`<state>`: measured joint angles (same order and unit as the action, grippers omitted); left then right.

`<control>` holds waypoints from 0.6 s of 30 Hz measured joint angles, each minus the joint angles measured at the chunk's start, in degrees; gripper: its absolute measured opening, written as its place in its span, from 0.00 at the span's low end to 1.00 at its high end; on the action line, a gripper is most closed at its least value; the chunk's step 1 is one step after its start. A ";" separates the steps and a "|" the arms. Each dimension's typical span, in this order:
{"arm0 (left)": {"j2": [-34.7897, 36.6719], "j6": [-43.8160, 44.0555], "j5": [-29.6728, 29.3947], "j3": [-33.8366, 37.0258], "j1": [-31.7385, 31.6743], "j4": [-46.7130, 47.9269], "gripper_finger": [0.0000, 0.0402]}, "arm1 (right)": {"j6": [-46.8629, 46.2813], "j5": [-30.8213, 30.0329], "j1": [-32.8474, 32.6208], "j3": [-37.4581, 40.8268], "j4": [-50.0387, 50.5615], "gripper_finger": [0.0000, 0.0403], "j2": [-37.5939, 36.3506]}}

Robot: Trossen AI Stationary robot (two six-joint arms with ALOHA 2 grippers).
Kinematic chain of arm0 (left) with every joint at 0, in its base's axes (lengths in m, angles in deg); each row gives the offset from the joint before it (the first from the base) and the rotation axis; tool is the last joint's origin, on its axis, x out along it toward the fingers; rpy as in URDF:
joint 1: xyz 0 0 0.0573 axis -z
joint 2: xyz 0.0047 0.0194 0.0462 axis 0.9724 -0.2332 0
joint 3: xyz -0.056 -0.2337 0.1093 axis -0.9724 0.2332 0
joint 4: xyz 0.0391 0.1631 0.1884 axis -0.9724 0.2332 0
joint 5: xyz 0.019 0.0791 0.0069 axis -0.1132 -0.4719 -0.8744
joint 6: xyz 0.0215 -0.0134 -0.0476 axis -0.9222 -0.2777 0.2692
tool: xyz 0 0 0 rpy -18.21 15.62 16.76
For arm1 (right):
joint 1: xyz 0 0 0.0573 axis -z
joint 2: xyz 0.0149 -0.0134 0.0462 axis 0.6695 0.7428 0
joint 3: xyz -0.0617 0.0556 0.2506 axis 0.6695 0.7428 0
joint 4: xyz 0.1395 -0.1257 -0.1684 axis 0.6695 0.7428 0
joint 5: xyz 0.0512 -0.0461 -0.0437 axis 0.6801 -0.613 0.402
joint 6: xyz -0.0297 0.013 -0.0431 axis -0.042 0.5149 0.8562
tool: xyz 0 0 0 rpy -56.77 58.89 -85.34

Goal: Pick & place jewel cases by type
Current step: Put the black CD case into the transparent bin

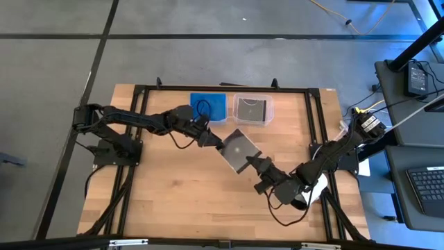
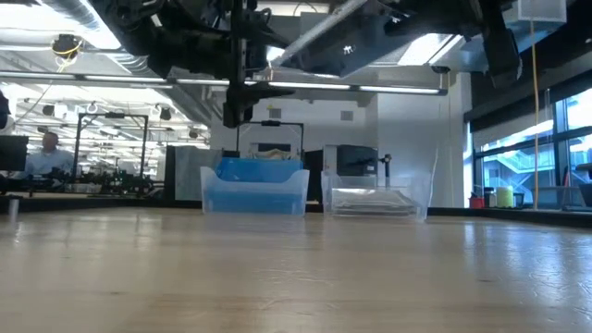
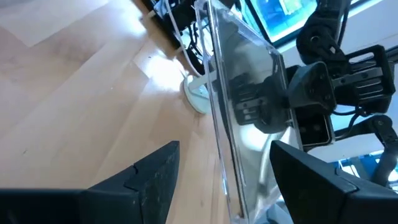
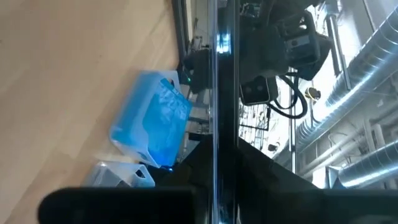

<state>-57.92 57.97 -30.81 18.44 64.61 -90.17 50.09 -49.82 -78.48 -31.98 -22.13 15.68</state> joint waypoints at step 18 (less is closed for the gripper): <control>0.00 0.37 4.84 -0.01 1.86 -10.90 0.44 | 19.92 5.11 0.15 0.00 -12.48 0.11 0.02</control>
<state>-57.92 58.34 -25.98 18.43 66.47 -101.08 70.01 -44.71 -78.32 -31.98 -34.61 15.71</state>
